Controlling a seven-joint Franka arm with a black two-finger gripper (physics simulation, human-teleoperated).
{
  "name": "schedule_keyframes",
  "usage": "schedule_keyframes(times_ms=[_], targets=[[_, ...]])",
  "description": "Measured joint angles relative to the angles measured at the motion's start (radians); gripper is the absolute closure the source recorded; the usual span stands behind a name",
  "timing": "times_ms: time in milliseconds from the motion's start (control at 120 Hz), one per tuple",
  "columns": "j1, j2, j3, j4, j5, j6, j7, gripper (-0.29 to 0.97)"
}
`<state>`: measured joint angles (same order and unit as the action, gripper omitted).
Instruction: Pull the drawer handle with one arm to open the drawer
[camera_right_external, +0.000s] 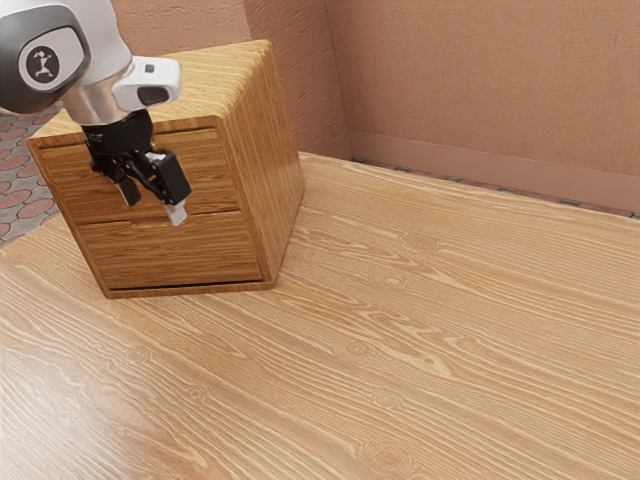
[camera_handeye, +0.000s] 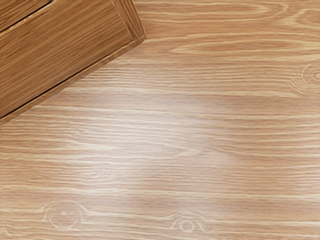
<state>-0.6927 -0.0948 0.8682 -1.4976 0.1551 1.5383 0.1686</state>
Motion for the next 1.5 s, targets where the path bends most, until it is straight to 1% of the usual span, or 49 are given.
schedule_keyframes(times_ms=[100, 133, 208, 275, 375, 525, 608, 700, 742, 783, 817, 875, 942, 983, 1083, 1142, 1217, 1283, 1358, 1500], targets=[[0.000, 0.000, -0.001, 0.000, 0.001, -0.001, 0.016, 0.00], [0.001, 0.000, -0.005, 0.025, 0.003, -0.002, 0.021, 0.00], [-0.003, -0.002, -0.039, 0.244, 0.017, -0.029, 0.036, 0.00], [-0.021, -0.001, -0.081, 0.318, 0.025, -0.048, 0.050, 0.00], [-0.038, 0.009, -0.098, 0.324, 0.011, -0.065, 0.067, 0.00], [0.005, 0.011, -0.090, 0.292, -0.012, -0.080, 0.089, 0.00], [0.004, 0.011, -0.090, 0.281, -0.018, -0.085, 0.099, 0.00], [-0.007, 0.002, -0.099, 0.224, -0.022, -0.107, 0.109, 0.00], [-0.007, -0.034, -0.141, 0.182, -0.023, -0.117, 0.113, 0.00], [-0.024, -0.103, -0.200, 0.111, -0.024, -0.124, 0.115, 0.00], [-0.029, -0.158, -0.225, 0.040, -0.022, -0.127, 0.116, 0.00], [-0.022, -0.280, -0.254, -0.146, -0.013, -0.121, 0.107, 0.00], [0.032, -0.399, -0.328, -0.298, 0.009, -0.116, 0.082, 0.00], [0.058, -0.472, -0.357, -0.370, 0.021, -0.111, 0.062, 0.00], [0.078, -0.610, -0.400, -0.515, 0.096, -0.045, 0.023, 0.00], [0.122, -0.634, -0.432, -0.543, 0.129, -0.003, 0.010, 0.00], [0.152, -0.651, -0.438, -0.569, 0.165, 0.060, 0.021, 0.00], [0.130, -0.651, -0.425, -0.582, 0.207, 0.134, 0.056, 0.00], [0.095, -0.653, -0.415, -0.588, 0.271, 0.201, 0.106, 0.00], [0.078, -0.676, -0.379, -0.620, 0.382, 0.278, 0.225, 0.00]])
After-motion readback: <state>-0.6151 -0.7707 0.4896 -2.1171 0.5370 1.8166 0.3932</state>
